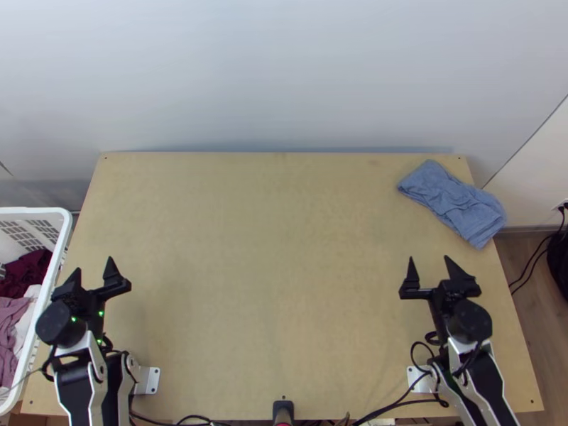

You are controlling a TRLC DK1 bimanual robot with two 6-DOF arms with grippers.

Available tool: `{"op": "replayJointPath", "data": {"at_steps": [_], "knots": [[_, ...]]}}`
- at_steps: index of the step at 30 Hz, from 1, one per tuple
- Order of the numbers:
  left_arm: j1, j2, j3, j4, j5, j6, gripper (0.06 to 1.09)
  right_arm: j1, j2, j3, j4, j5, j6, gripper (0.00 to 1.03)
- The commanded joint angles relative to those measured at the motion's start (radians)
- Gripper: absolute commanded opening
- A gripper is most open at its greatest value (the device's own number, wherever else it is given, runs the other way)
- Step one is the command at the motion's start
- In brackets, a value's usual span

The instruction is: Fold the t-shirt

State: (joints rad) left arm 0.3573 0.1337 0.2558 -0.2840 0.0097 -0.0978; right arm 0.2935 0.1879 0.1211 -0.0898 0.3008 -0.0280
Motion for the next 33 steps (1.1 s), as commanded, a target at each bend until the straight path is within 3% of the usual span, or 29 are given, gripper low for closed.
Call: {"op": "replayJointPath", "data": {"at_steps": [1,8,10,33], "knots": [[-0.055,-0.138,-0.130,0.114,0.001,0.032,1.04,-0.025,-0.192,-0.067,-0.030,0.023,-0.018,0.99],[-0.146,-0.132,-0.196,0.101,0.003,0.041,1.04,-0.117,-0.191,-0.067,-0.025,0.023,-0.030,0.99],[-0.158,-0.132,-0.196,0.100,0.003,0.040,1.04,-0.142,-0.186,-0.067,-0.033,0.021,0.023,0.99],[-0.156,-0.134,-0.196,0.100,0.001,0.038,1.04,-0.142,-0.189,-0.067,-0.036,0.021,0.030,0.99]]}}
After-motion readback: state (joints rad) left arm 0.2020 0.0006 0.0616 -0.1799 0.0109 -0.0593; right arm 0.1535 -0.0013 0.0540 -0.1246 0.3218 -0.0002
